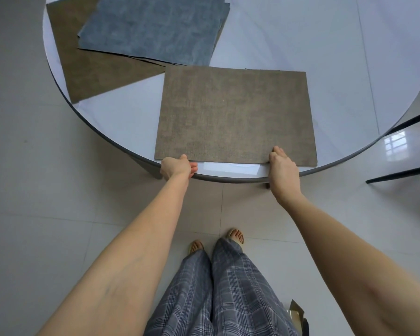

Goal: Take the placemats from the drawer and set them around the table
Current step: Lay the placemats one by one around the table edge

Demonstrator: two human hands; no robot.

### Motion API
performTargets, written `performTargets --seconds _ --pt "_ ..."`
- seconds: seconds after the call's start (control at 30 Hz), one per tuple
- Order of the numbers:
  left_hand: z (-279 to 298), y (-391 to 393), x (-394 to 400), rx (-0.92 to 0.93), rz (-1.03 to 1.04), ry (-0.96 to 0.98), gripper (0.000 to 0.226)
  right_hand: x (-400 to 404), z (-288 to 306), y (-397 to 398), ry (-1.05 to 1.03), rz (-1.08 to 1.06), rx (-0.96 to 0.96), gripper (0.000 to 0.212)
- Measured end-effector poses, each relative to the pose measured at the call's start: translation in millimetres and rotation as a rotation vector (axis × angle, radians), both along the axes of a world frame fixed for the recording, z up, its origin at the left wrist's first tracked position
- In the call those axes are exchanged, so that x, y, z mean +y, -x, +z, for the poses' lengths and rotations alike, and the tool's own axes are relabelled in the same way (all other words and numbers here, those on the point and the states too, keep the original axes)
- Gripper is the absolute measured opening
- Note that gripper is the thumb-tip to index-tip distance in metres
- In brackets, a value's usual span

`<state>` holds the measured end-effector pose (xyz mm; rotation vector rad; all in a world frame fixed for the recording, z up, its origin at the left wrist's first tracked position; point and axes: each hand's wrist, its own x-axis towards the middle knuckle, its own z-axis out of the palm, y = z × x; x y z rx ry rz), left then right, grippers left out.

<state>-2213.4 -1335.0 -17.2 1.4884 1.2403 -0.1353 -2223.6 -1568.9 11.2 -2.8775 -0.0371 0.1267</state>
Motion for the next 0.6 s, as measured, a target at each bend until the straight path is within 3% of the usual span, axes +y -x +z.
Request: performTargets --seconds 0.43,0.53,0.6 --pt "0 -1 2 0.045 -0.052 -0.030 0.027 0 3 1 0.047 -0.032 0.028 0.023" --pt "5 2 9 0.117 -0.227 -0.112 0.035 -1 -2 4 0.077 -0.037 -0.003 0.023" --pt "17 6 17 0.198 -0.455 -0.296 0.038 -4 -5 5 0.083 -0.018 -0.022 0.023"
